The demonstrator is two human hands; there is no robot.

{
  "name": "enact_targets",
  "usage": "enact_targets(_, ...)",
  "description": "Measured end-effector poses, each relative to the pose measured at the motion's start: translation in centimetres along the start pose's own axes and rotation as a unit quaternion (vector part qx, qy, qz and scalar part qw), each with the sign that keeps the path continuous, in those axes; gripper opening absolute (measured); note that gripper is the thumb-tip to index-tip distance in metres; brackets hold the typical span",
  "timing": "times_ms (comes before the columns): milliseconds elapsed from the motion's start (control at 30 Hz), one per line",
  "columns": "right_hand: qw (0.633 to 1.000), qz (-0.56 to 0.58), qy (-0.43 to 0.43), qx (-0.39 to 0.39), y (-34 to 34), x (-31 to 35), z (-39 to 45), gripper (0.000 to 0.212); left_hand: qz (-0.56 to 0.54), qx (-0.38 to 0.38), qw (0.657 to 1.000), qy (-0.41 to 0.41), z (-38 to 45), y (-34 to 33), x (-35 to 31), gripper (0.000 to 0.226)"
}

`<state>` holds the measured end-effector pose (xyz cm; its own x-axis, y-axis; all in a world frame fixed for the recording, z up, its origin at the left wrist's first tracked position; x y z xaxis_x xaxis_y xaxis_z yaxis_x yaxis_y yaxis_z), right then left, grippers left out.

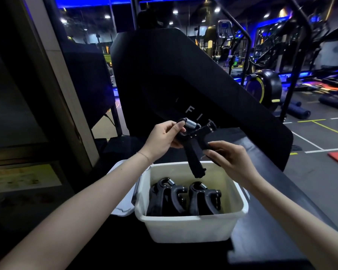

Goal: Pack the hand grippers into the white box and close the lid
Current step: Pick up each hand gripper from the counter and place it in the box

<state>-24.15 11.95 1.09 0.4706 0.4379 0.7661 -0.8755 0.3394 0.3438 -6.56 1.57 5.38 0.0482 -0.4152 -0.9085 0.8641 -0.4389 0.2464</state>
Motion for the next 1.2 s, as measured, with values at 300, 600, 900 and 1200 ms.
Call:
enact_targets(300,0.914,-0.367,0.172,-0.014,0.7,-1.1,-1.9,0.083,0.074,-0.026,0.996,0.037,1.5,-1.0,1.6,0.037)
enact_targets(600,0.880,-0.434,0.107,0.164,1.6,-1.8,-2.0,0.110,0.102,0.008,0.991,0.081,0.7,-1.9,2.2,0.038)
enact_targets(900,0.850,-0.459,0.075,0.249,0.5,-1.8,-2.2,0.122,0.107,0.031,0.985,0.129,-0.3,-2.8,3.6,0.035)
enact_targets(1200,0.840,-0.459,0.077,0.278,-0.7,-0.3,-0.8,0.127,0.065,0.029,0.985,0.154,-1.0,-2.0,4.3,0.038)
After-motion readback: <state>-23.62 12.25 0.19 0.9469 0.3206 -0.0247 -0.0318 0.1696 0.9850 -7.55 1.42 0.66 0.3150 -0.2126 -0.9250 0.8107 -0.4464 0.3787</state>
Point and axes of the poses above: each hand's wrist, its own z-axis towards the middle knuckle, its own y-axis out of the back of the hand, x = y × z, the point moved 1 cm from there along z, towards the middle knuckle, and after that the axes turned 1 degree about x, right-handed, at the moved point
